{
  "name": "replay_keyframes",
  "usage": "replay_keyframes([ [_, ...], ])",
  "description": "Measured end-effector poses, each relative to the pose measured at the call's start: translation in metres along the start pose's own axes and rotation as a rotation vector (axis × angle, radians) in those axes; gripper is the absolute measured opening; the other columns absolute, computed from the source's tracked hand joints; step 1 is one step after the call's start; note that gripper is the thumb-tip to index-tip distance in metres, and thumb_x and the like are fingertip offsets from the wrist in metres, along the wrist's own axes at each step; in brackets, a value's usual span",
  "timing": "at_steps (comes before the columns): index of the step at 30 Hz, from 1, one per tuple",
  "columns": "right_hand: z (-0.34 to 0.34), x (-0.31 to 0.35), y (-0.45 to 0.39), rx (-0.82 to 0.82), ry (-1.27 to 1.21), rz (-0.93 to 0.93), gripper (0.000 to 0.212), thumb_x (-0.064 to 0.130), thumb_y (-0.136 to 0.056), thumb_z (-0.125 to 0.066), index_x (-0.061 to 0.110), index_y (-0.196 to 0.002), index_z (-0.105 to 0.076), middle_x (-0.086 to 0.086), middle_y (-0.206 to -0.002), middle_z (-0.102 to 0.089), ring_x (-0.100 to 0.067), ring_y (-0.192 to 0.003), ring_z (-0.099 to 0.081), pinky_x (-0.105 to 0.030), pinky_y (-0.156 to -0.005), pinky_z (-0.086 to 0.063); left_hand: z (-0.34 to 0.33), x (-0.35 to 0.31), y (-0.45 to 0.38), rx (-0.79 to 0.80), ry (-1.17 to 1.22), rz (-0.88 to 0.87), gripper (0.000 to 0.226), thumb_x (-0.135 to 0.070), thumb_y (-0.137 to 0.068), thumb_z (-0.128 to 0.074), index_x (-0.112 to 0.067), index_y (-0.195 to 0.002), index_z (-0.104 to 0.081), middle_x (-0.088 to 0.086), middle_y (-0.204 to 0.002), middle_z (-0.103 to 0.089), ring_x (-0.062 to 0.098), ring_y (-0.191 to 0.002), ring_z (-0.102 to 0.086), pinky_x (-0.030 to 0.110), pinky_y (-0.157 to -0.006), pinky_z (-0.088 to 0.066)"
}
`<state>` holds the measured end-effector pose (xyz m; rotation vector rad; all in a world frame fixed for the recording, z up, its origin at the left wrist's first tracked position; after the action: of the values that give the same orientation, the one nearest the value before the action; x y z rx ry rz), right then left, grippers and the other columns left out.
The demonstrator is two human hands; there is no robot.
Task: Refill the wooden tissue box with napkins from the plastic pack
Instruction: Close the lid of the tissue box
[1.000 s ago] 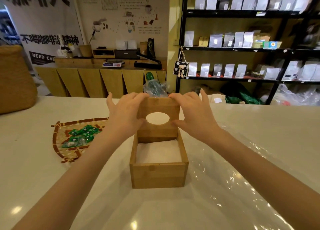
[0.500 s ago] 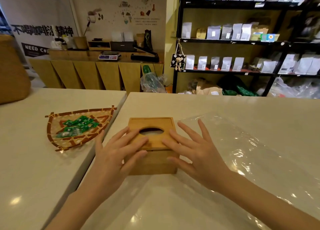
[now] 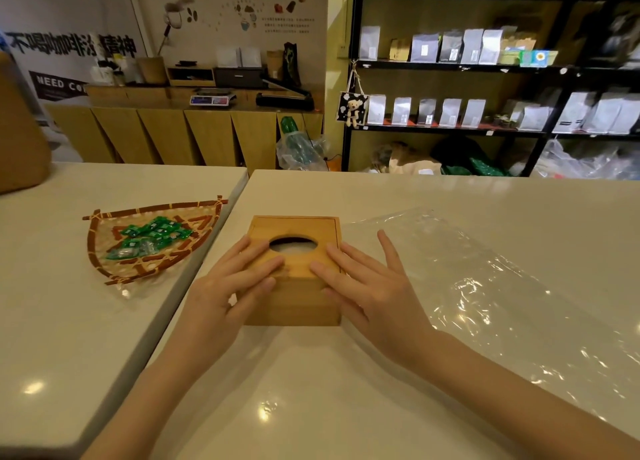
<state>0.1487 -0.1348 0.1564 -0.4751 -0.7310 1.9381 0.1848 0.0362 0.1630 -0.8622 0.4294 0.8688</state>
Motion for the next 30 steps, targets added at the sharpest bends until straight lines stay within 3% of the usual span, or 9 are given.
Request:
replay_keyframes([
  [2,-0.001,0.001,0.000,0.039,-0.018,-0.001,0.037,0.036,-0.097,-0.033,0.022,-0.119,-0.058,-0.009,-0.123,-0.065,-0.024,-0.114,-0.061,-0.053,-0.106,-0.030,0.001,-0.003,0.000,0.001,0.001,0.005,0.034,-0.038,-0.076,-0.047,-0.051,-0.108,-0.048,-0.033,-0.128,-0.037,-0.034,-0.119,-0.016,0.011,-0.104,-0.021],
  [5,0.012,-0.011,0.002,0.097,-0.152,-0.075,0.044,0.040,-0.096,-0.030,0.018,-0.123,-0.055,-0.006,-0.127,-0.062,-0.016,-0.120,-0.052,-0.036,-0.105,-0.029,0.001,-0.016,0.003,-0.049,-0.075,-0.015,0.028,-0.044,-0.084,-0.052,-0.044,-0.112,-0.049,-0.023,-0.133,-0.039,-0.032,-0.120,-0.017,0.027,-0.109,-0.027],
  [9,0.046,-0.081,0.022,0.182,-0.171,-0.471,0.038,0.036,-0.094,-0.039,0.017,-0.120,-0.059,-0.002,-0.126,-0.062,-0.019,-0.118,-0.052,-0.031,-0.096,-0.037,-0.011,-0.074,0.011,-0.183,-0.113,-0.248,0.033,-0.034,-0.083,-0.049,-0.021,-0.110,-0.063,-0.011,-0.118,-0.056,-0.005,-0.115,-0.047,0.017,-0.098,-0.040],
  [12,0.052,-0.152,0.060,0.398,0.011,-0.771,0.038,0.028,-0.096,-0.041,0.015,-0.131,-0.047,-0.006,-0.136,-0.052,-0.025,-0.125,-0.044,-0.036,-0.100,-0.034,-0.057,-0.103,0.015,-0.006,0.007,-0.266,0.029,-0.032,-0.084,-0.048,-0.019,-0.097,-0.070,-0.014,-0.101,-0.065,-0.004,-0.099,-0.055,0.001,-0.084,-0.039],
  [15,0.051,-0.193,0.092,0.511,0.191,-0.909,0.046,0.035,-0.094,-0.040,0.008,-0.132,-0.043,-0.013,-0.137,-0.050,-0.032,-0.125,-0.043,-0.042,-0.099,-0.035,-0.111,-0.104,0.012,0.192,-0.051,-0.144,0.051,-0.047,-0.081,-0.033,-0.020,-0.111,-0.064,-0.005,-0.112,-0.068,0.006,-0.106,-0.059,0.007,-0.091,-0.032],
  [18,0.047,-0.209,0.111,0.539,0.244,-0.975,0.048,0.043,-0.092,-0.039,0.004,-0.118,-0.049,-0.015,-0.129,-0.052,-0.033,-0.123,-0.042,-0.047,-0.102,-0.032,-0.155,-0.085,0.010,0.443,-0.463,0.000,0.084,-0.066,-0.076,-0.013,-0.013,-0.140,-0.028,0.016,-0.143,-0.039,0.027,-0.135,-0.032,0.030,-0.110,-0.021],
  [21,0.044,-0.218,0.123,0.595,0.257,-1.018,0.054,0.050,-0.090,-0.038,0.005,-0.119,-0.048,-0.013,-0.133,-0.048,-0.032,-0.127,-0.037,-0.051,-0.106,-0.025,-0.171,-0.072,0.010,0.514,-0.661,0.157,0.076,-0.059,-0.088,-0.024,-0.010,-0.144,-0.013,0.026,-0.151,-0.018,0.034,-0.142,-0.010,0.041,-0.116,-0.008],
  [27,0.047,-0.228,0.122,0.522,0.039,-1.091,0.063,0.042,-0.084,-0.056,0.015,-0.137,-0.037,-0.009,-0.139,-0.042,-0.031,-0.130,-0.032,-0.047,-0.104,-0.031,-0.180,-0.064,0.005,0.552,-0.664,0.208,0.072,-0.055,-0.089,-0.029,-0.009,-0.143,-0.016,0.026,-0.153,-0.011,0.036,-0.143,-0.005,0.043,-0.116,-0.008],
  [30,0.046,-0.237,0.123,0.394,-0.139,-1.196,0.065,0.030,-0.075,-0.068,0.016,-0.133,-0.042,-0.004,-0.117,-0.055,-0.027,-0.118,-0.046,-0.046,-0.101,-0.037,-0.177,-0.062,-0.003,0.537,-0.518,0.218,0.062,-0.049,-0.088,-0.040,-0.006,-0.132,-0.033,0.022,-0.148,-0.024,0.035,-0.139,-0.017,0.042,-0.114,-0.018],
])
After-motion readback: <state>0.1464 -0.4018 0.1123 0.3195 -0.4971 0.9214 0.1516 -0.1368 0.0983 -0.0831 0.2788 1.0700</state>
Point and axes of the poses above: each hand's wrist, its own y-axis away from the middle knuckle, its own z-axis out of the back of the hand, x = y × z, the point moved 6 cm from there along -y, towards the middle knuckle
